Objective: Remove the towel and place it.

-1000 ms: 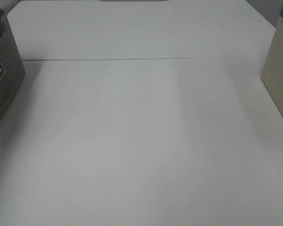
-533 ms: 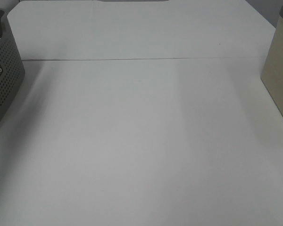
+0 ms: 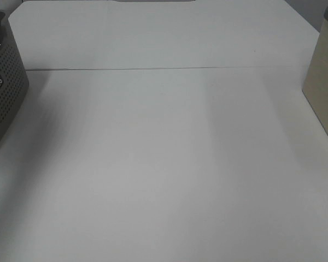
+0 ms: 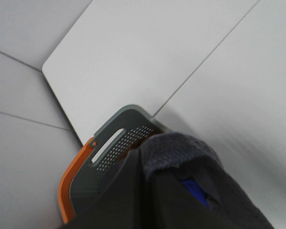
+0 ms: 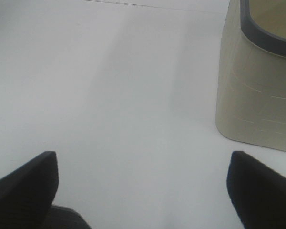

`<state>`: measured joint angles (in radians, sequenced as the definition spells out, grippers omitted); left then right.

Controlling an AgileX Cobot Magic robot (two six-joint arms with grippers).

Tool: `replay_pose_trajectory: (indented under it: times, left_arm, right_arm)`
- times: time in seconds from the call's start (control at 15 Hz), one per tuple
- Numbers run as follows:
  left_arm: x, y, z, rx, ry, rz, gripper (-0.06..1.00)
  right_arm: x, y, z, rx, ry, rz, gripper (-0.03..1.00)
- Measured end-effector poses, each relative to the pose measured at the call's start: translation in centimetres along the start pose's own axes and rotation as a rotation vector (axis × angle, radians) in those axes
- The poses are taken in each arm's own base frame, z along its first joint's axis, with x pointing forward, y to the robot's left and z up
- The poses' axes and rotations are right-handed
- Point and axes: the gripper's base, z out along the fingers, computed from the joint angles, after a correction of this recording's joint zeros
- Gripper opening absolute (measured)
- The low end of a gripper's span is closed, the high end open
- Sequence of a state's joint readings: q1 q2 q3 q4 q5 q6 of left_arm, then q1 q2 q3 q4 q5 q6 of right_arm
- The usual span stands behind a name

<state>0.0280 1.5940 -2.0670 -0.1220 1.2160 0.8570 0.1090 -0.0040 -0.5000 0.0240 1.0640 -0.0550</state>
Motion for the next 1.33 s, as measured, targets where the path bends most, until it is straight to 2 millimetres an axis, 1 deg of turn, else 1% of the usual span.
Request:
replay_pose_trajectory:
  times: [0.2,0.4,0.47,0.53,0.67,0.73,0.8,0.93,1.07,1.13,1.2,1.33]
  left_arm:
    - [-3.1,-3.4,0.3,0.074,-0.059,0.08,0.0]
    - [-5.2,-6.1,0.7,0.09,-0.05,0.113,0.0]
    - [-5.4,-6.4,0.9,0.092,-0.047,0.113,0.0]
    - [-6.3,-7.6,1.3,0.104,-0.041,0.118,0.0]
    - [-6.8,-8.5,1.2,0.113,-0.05,0.135,0.0]
    - [-7.0,-8.7,1.2,0.117,-0.053,0.143,0.0]
    - [-7.1,-8.8,1.3,0.116,-0.051,0.146,0.0]
    - [-7.1,-8.8,1.6,0.108,-0.039,0.135,0.0]
    - [-7.2,-8.8,2.0,0.101,-0.04,0.064,0.0]
    - [-7.3,-8.8,2.0,0.095,-0.056,0.029,0.0]
    - [-7.7,-8.8,2.0,0.098,-0.098,0.002,0.0]
    - [-8.4,-9.0,1.8,0.131,-0.17,-0.031,0.0]
  right_arm:
    - [0.0,0.0,0.0,0.0,0.0,0.0,0.91]
    - [-0.1,0.0,0.1,0.0,0.007,0.0,0.91]
    - [-0.2,0.0,0.2,-0.001,0.014,0.0,0.91]
    - [-2.4,0.2,1.1,-0.036,0.012,-0.005,0.91]
    - [-5.8,0.8,2.9,-0.121,-0.045,-0.003,0.91]
    - [-7.0,1.1,4.1,-0.169,-0.046,0.024,0.91]
    - [-7.6,1.3,4.8,-0.19,-0.041,0.044,0.91]
    - [-8.6,1.7,7.4,-0.248,0.03,0.14,0.91]
    - [-9.4,2.0,9.8,-0.294,0.076,0.223,0.91]
    - [-10.0,2.2,10.9,-0.318,0.081,0.221,0.91]
    - [-11.6,2.5,12.4,-0.374,0.071,0.172,0.91]
    - [-14.2,3.3,14.1,-0.49,0.029,0.102,0.9]
